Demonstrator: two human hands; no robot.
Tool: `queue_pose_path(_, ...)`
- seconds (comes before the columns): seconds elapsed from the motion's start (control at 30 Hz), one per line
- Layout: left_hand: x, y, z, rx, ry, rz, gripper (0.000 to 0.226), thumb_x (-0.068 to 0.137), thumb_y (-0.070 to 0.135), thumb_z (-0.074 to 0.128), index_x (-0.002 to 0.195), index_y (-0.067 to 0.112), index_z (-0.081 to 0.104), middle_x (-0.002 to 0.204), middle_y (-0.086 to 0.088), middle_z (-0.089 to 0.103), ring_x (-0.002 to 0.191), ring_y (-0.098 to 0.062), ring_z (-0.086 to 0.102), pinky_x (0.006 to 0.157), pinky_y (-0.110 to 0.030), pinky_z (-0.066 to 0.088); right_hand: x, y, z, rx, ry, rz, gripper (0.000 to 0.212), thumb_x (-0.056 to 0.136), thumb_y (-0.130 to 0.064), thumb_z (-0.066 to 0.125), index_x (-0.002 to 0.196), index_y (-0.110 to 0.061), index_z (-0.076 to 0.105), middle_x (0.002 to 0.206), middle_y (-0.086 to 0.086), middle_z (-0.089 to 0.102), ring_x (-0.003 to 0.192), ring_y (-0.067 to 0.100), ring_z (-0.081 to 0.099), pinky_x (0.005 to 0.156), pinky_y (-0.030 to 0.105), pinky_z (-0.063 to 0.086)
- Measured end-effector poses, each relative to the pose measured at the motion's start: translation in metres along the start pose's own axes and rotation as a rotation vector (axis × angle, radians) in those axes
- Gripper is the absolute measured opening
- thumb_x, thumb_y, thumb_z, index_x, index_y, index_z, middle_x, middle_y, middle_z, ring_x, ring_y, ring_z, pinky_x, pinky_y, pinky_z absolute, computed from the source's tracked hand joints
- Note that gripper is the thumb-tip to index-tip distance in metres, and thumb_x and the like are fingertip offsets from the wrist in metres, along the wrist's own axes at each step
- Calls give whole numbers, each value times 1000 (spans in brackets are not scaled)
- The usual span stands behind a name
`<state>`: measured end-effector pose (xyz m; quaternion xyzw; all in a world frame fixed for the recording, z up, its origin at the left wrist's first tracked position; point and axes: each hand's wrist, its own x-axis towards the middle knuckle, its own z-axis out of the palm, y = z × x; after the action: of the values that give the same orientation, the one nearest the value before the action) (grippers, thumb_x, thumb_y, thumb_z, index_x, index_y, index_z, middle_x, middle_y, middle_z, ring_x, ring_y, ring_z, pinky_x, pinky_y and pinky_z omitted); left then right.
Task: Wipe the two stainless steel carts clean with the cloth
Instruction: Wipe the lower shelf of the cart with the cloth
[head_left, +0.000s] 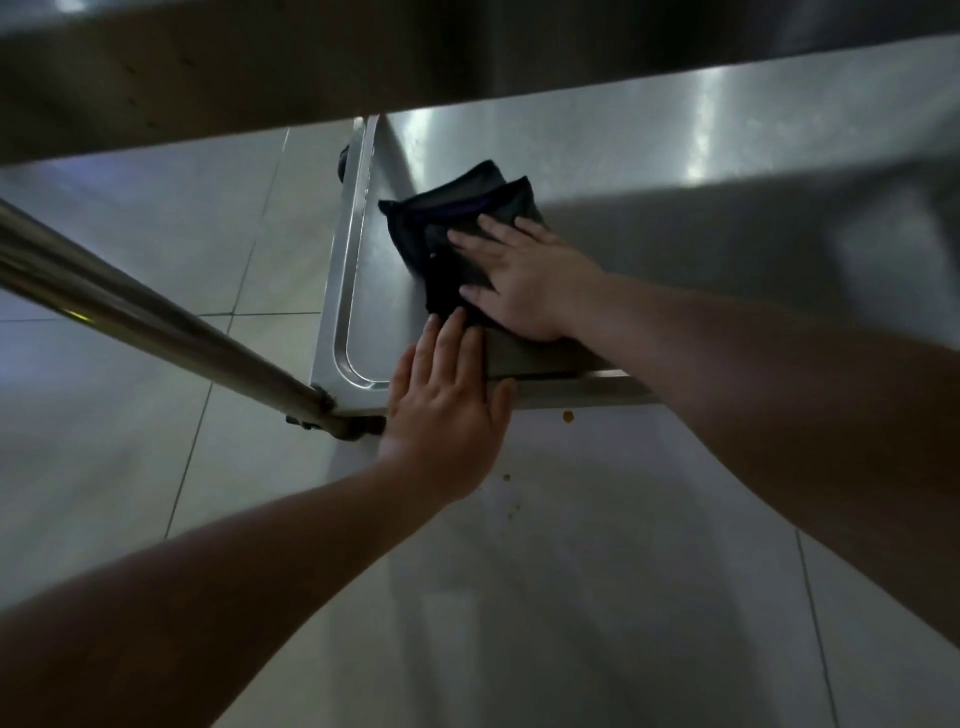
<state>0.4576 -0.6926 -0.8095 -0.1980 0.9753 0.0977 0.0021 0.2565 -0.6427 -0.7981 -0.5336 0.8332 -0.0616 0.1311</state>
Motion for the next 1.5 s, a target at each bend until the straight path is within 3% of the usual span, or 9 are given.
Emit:
queue_pose_path(0.2,1,-5,0,-25,-86,11,67,108,62,17,166,32,4,176,8,-10,161,-17,-17,131,-47,-4,-68,37,2,-11,-2,67,66,105,-58,16,164,-33,-2,170,-20,-5,157,7,-9,127,39,-5)
queue_pose_path(0.37,4,-4,-2,49,-121,15,71,104,66,4,166,34,-9,176,5,-14,161,-16,-14,131,-48,-2,-134,88,1,21,34,257,67,104,-60,13,164,-32,-3,169,-22,-7,156,6,-13,127,40,-6)
queue_pose_path(0.57,18,29,-17,98,-22,64,75,102,48,24,169,21,2,178,-1,2,163,-18,0,130,-40,-3,-195,150,-3,26,58,448,68,103,-62,12,164,-33,-3,169,-21,-9,157,9,-12,127,42,-3)
queue_pose_path(0.77,20,79,-10,-63,-161,26,75,108,55,31,169,25,0,177,4,-7,162,-15,-6,125,-33,-5,-236,188,-8,56,77,672,69,105,-59,19,164,-30,0,172,-14,-5,159,18,-6,128,47,0)
queue_pose_path(0.93,17,84,-2,38,-367,29,76,108,58,21,168,25,-12,175,4,-21,161,-16,-17,130,-40,-5,-240,176,-13,91,23,616,86,93,-76,17,164,-32,-1,172,-13,-5,159,22,-5,127,47,1)
queue_pose_path(1.13,12,88,2,53,-330,28,78,109,54,27,167,24,-15,174,3,-24,160,-17,-21,129,-39,-8,-242,134,-5,8,-44,416,121,69,-101,18,164,-30,-2,171,-16,-6,158,17,-8,127,45,4)
queue_pose_path(1.2,11,90,2,79,-334,27,89,104,54,38,166,24,-18,173,3,-26,160,-18,-22,129,-39,-9,-236,115,3,-73,-46,300,119,71,-95,29,165,-26,4,172,-16,-3,158,17,-6,127,43,5)
queue_pose_path(1.3,11,89,2,105,-357,38,105,96,54,50,165,23,-23,172,2,-30,159,-19,-25,128,-40,-9,-224,85,17,-102,27,180,95,88,-73,43,164,-28,9,172,-15,4,159,18,-1,126,43,6)
queue_pose_path(1.5,12,82,7,112,-341,69,112,90,51,56,164,23,-25,172,1,-30,159,-20,-25,127,-40,-9,-203,45,21,76,116,289,71,100,-41,48,163,-31,17,170,-15,16,158,20,6,127,45,6)
